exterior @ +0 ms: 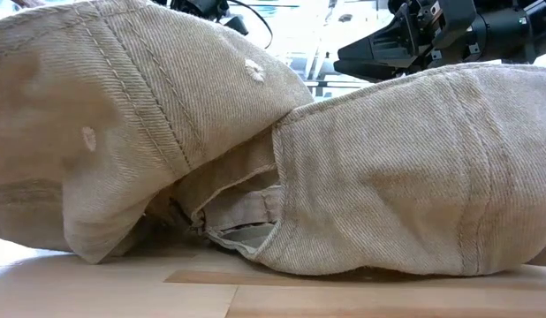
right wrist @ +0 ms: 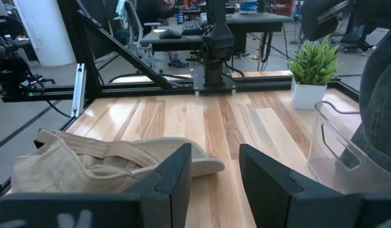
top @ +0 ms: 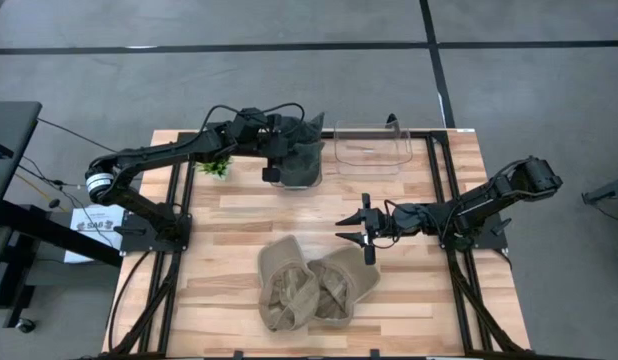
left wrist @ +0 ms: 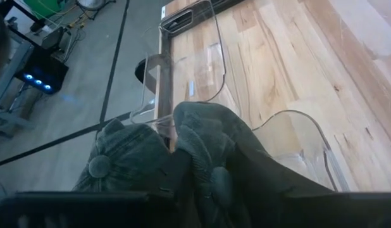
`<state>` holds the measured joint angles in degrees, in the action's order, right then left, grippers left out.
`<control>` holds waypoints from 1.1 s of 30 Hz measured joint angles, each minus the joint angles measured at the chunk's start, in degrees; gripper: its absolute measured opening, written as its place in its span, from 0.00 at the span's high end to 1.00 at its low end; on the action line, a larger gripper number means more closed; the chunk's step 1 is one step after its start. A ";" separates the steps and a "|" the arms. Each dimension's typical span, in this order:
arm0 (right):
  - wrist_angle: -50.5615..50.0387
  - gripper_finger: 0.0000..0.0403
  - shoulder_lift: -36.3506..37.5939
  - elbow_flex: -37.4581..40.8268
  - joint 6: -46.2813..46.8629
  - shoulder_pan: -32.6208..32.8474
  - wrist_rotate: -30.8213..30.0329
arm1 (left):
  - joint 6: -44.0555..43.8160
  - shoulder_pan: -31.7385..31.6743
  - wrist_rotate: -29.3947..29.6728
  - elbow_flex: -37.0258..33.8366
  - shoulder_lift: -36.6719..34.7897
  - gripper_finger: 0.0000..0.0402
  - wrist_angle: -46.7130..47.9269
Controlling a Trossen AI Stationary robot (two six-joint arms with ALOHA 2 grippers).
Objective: Pick & Place hat
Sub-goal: Put the black cap into the left transparent bin
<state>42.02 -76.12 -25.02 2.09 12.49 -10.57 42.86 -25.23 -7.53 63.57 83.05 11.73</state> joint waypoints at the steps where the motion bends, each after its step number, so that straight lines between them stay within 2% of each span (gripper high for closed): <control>1: 0.00 0.70 0.00 0.00 -0.01 0.00 0.00 | -0.02 0.00 0.00 0.00 0.00 0.70 0.01; 8: -0.01 0.70 0.00 0.00 0.90 0.00 0.00 | -0.73 0.00 0.40 0.00 0.00 0.58 0.24; 12: 0.00 0.70 0.00 0.00 0.94 0.00 0.00 | -2.69 0.00 2.26 0.00 0.00 0.54 0.26; 16: 0.00 0.70 0.00 0.00 0.96 0.00 0.00 | -3.23 0.00 4.51 -0.01 0.00 0.54 1.38; 25: 0.02 0.70 0.00 0.00 1.02 0.00 0.00 | -3.28 0.00 4.57 -4.08 -0.04 0.54 0.77; 33: 0.17 0.70 0.00 0.00 1.55 0.00 0.00 | -3.27 0.00 4.57 -4.31 -0.04 0.54 -0.27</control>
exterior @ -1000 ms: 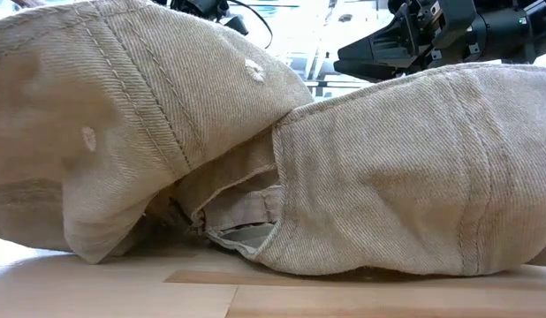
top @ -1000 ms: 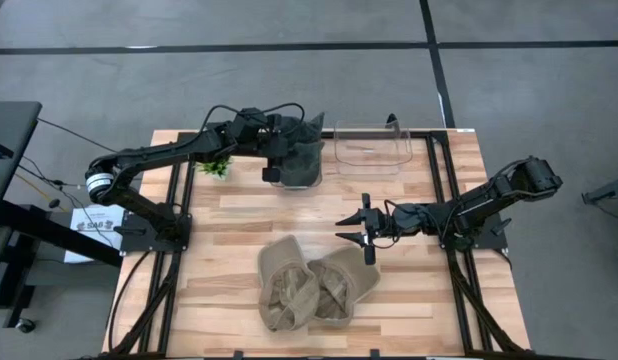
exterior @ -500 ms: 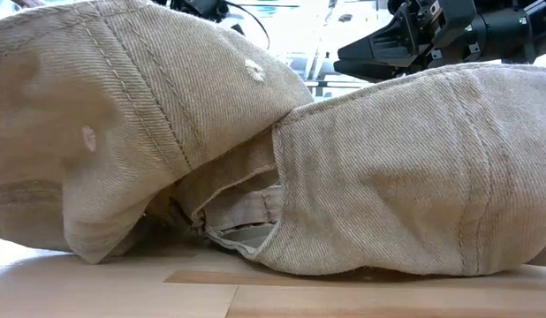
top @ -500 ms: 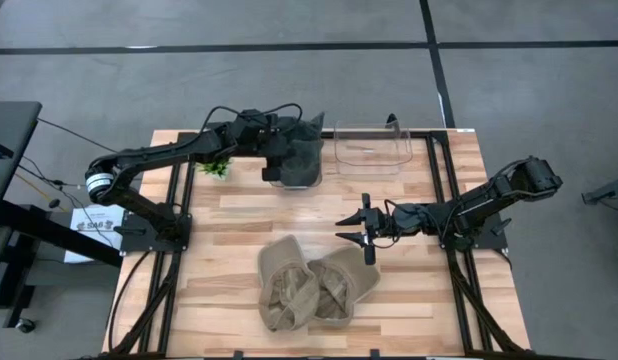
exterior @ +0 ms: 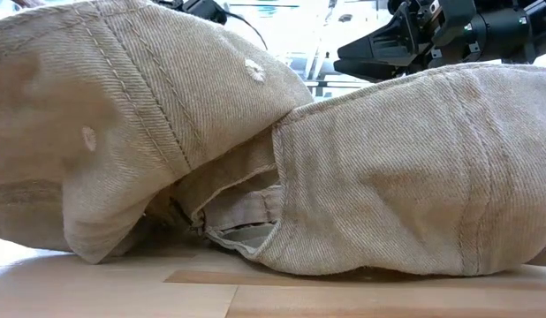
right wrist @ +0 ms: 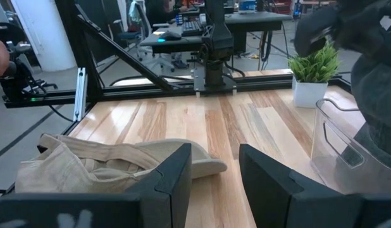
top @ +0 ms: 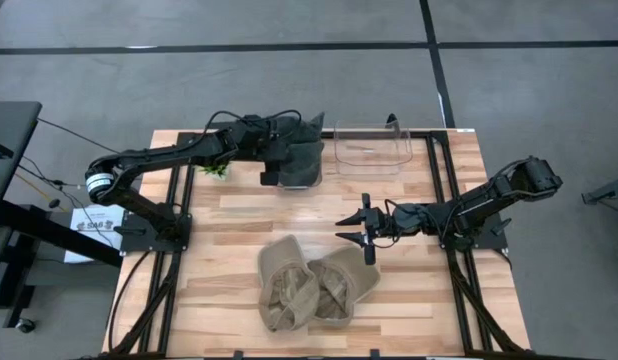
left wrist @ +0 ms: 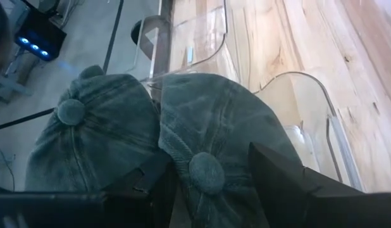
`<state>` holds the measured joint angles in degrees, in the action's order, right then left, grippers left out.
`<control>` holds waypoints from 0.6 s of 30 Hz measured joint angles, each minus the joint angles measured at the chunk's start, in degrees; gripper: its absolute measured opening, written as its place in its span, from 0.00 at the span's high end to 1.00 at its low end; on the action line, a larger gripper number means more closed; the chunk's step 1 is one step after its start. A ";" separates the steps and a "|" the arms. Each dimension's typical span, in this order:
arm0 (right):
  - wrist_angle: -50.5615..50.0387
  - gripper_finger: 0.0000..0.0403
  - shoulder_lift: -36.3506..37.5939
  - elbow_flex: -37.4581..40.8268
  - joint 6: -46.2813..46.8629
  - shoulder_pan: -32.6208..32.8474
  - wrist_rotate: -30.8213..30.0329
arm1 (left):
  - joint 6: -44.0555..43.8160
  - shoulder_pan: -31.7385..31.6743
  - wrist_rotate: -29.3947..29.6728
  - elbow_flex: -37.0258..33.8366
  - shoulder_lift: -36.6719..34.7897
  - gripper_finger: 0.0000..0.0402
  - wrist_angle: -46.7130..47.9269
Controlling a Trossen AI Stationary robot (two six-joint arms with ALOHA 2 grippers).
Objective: Pick & Place hat
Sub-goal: Put the black cap into the left transparent bin
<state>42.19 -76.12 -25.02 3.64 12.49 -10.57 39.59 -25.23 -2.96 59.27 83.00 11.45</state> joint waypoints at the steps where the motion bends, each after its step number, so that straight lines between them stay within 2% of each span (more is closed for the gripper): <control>1: 0.00 0.70 0.00 0.00 0.00 0.00 0.00 | -0.01 0.00 0.00 0.00 0.00 0.54 -0.12; 4: 0.00 0.70 0.00 0.00 -0.02 0.00 0.00 | 0.29 0.00 0.75 0.00 0.00 0.54 -0.36; 11: 0.00 0.70 0.00 0.00 -0.04 0.00 0.00 | -1.56 -0.07 10.10 0.00 0.00 0.54 -0.35; 18: -0.02 0.70 0.00 0.00 -0.04 0.00 0.00 | -4.38 0.02 10.25 0.00 0.00 0.54 -0.36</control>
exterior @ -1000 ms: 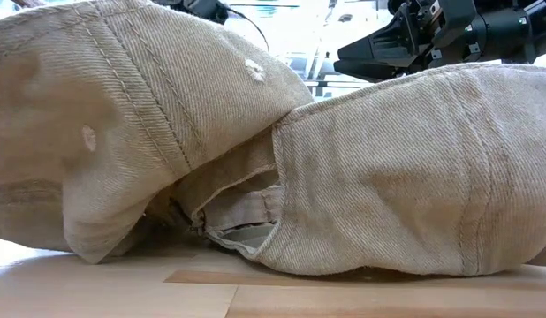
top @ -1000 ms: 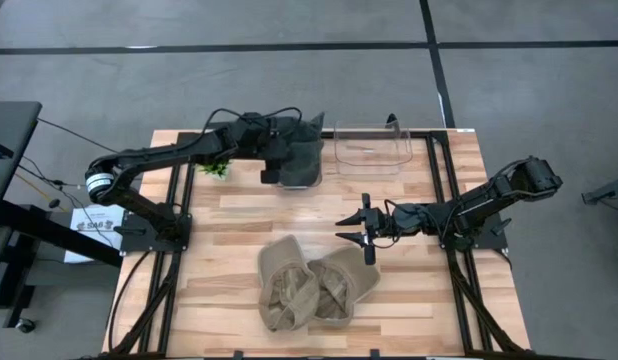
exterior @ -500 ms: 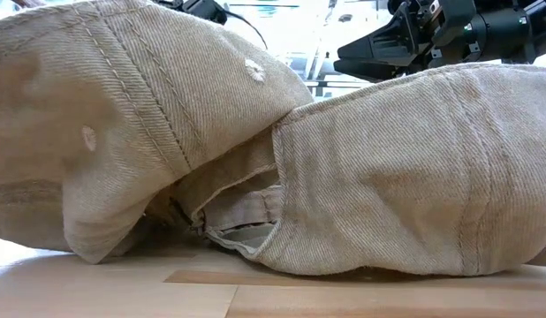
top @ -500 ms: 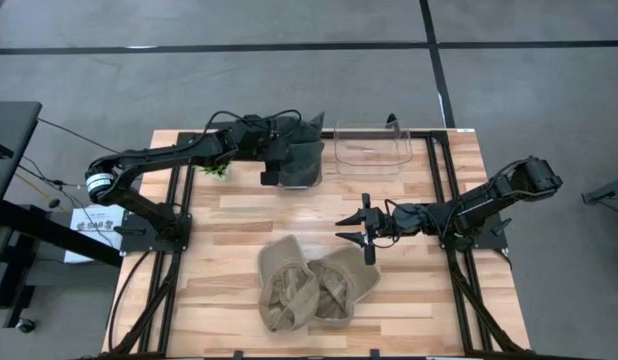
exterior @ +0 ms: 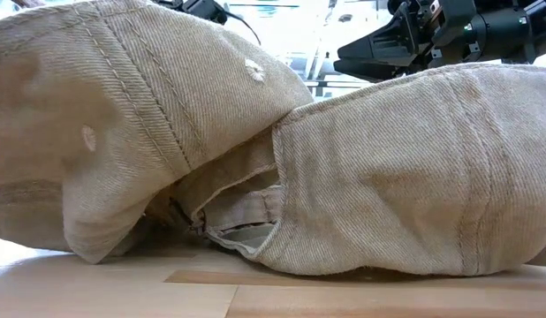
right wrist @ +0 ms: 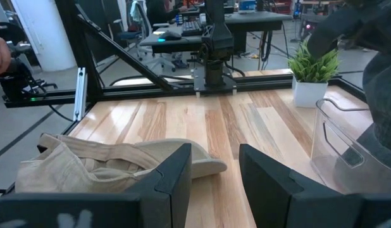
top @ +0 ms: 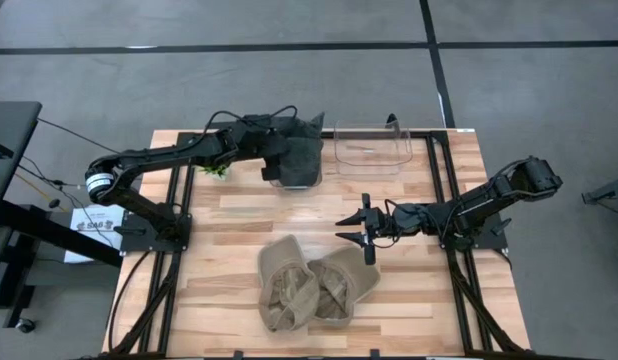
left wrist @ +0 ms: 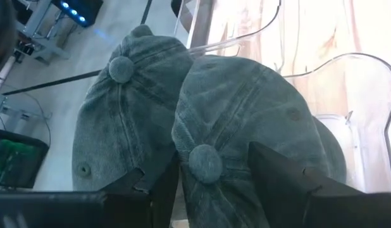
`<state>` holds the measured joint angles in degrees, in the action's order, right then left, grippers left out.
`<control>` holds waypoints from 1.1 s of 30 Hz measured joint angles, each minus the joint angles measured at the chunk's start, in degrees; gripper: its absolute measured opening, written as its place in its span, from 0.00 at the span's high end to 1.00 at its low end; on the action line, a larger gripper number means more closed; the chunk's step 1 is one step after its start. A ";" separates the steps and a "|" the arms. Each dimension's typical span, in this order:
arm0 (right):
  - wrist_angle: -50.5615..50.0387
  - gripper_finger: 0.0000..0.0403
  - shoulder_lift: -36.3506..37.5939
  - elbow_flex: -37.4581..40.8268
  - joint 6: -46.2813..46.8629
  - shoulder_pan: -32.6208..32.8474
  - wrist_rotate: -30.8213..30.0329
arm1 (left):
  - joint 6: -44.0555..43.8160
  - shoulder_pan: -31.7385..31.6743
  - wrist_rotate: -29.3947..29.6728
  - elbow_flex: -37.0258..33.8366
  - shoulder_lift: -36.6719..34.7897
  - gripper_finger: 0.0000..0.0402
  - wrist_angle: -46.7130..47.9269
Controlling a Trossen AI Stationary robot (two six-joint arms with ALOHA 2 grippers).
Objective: Pick & Place hat
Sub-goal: Put the black cap into the left transparent bin
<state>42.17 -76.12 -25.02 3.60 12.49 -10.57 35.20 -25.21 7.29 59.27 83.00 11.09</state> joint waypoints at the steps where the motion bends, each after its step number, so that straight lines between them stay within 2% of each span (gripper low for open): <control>1: 0.00 0.70 0.00 0.00 -0.02 0.00 0.00 | -0.38 0.00 0.00 0.00 0.00 0.54 0.00; 14: -0.19 0.70 0.00 0.00 -0.07 0.00 0.00 | -0.68 0.04 0.28 0.00 -0.07 0.54 -0.24; 19: -0.18 0.70 0.00 0.00 -0.07 0.00 0.00 | -0.55 0.07 4.47 0.00 -0.09 0.54 -0.24; 25: -0.18 0.70 0.00 0.00 -0.07 0.00 0.00 | 2.31 0.18 12.55 0.00 -0.13 0.54 -0.42; 33: -0.18 0.70 0.00 0.00 -0.07 0.00 0.00 | 2.47 0.38 14.10 0.00 -0.15 0.54 -1.13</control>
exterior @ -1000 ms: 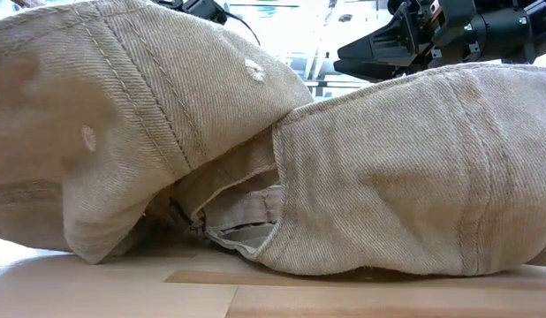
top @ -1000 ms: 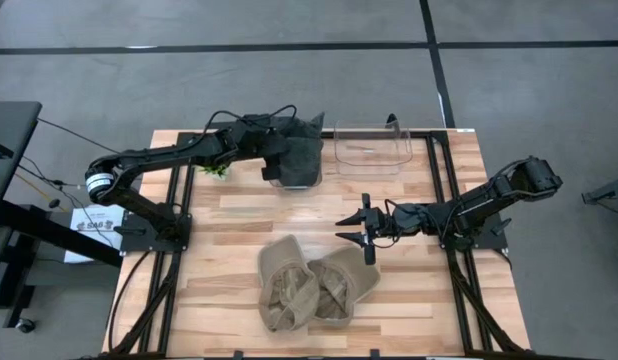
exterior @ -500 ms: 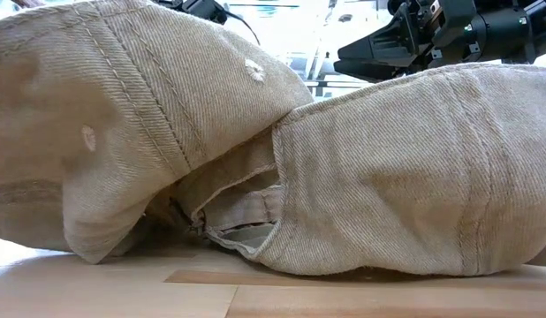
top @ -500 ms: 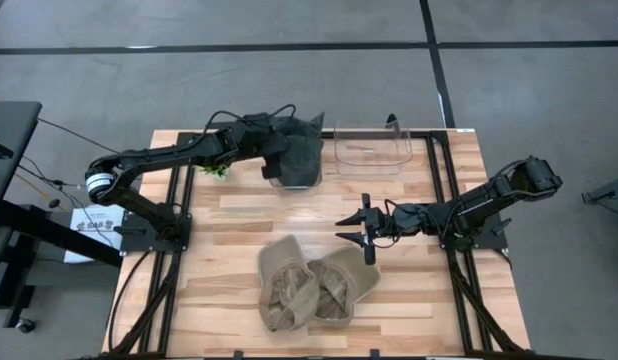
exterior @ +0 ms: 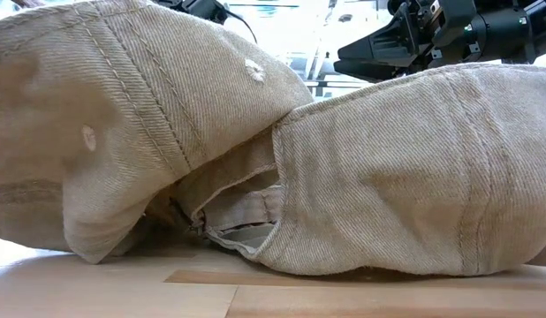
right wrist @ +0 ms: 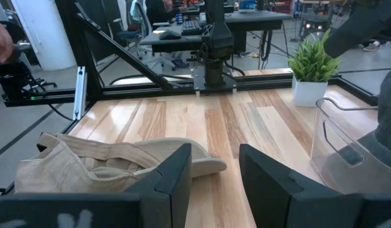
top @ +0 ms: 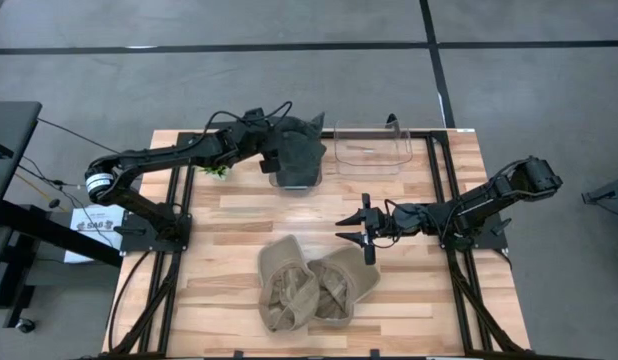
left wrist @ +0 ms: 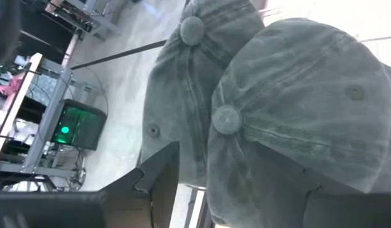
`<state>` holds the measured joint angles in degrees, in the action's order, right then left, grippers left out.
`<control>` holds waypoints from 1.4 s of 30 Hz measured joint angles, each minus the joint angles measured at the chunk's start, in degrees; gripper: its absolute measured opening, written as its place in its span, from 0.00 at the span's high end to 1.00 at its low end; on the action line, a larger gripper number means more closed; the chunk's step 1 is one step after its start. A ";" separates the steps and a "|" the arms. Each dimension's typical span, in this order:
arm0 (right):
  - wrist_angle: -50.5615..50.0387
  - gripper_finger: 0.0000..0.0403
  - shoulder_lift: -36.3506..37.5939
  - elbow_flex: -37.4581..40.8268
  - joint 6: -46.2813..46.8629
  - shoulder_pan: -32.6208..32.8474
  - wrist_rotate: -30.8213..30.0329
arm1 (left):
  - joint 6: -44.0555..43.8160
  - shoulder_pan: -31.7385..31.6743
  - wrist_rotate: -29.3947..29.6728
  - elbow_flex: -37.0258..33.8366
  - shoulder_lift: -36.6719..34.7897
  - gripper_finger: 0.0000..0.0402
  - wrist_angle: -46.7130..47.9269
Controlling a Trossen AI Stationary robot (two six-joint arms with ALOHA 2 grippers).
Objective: Pick & Place hat
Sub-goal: Put the black cap into the left transparent bin
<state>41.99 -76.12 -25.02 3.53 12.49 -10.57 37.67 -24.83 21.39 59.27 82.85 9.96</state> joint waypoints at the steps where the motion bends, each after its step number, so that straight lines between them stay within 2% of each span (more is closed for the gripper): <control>1: 0.01 0.70 0.00 0.00 0.00 0.00 0.00 | 0.00 -0.01 0.05 0.00 0.00 0.54 -0.22; 6: 0.01 0.70 0.00 0.00 0.00 0.00 0.00 | 0.00 -0.03 0.11 0.00 0.00 0.54 -2.87; 11: 0.01 0.70 0.00 0.00 0.00 0.00 0.00 | -0.60 0.50 3.82 0.00 -0.64 0.54 -7.84; 14: 0.01 0.70 0.00 0.00 0.00 0.00 0.00 | -2.41 1.39 4.01 -0.02 -2.49 0.54 -8.33; 19: 0.42 0.70 0.00 0.00 0.04 0.26 0.00 | -13.53 4.27 3.18 -0.02 -7.19 0.54 -7.77; 22: 0.44 0.70 0.00 0.00 -0.02 1.27 0.02 | -22.43 6.51 -0.16 -1.05 -10.95 0.54 -7.45; 25: 0.79 0.70 -0.02 0.02 1.03 2.06 -0.44 | -29.19 9.52 -7.17 -5.36 -15.47 0.54 -7.27; 27: 2.15 0.70 0.00 0.02 2.64 2.56 -3.00 | -32.64 11.97 -10.29 -9.50 -18.95 0.54 -7.24; 33: 2.41 0.70 -0.02 -0.28 5.53 3.61 -12.79 | -42.81 21.76 -11.16 -24.58 -29.85 0.54 -13.82; 38: -0.56 0.72 -0.02 -3.62 5.53 2.98 -15.57 | -47.73 30.79 -9.97 -37.83 -35.79 0.54 -30.03; 42: -7.91 0.80 -0.02 -8.31 5.53 0.45 -15.61 | -50.46 36.37 -7.96 -46.11 -36.36 0.54 -44.13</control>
<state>34.08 -76.14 -33.33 9.06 12.94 -26.17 -12.79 11.54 13.43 13.15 46.49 -34.18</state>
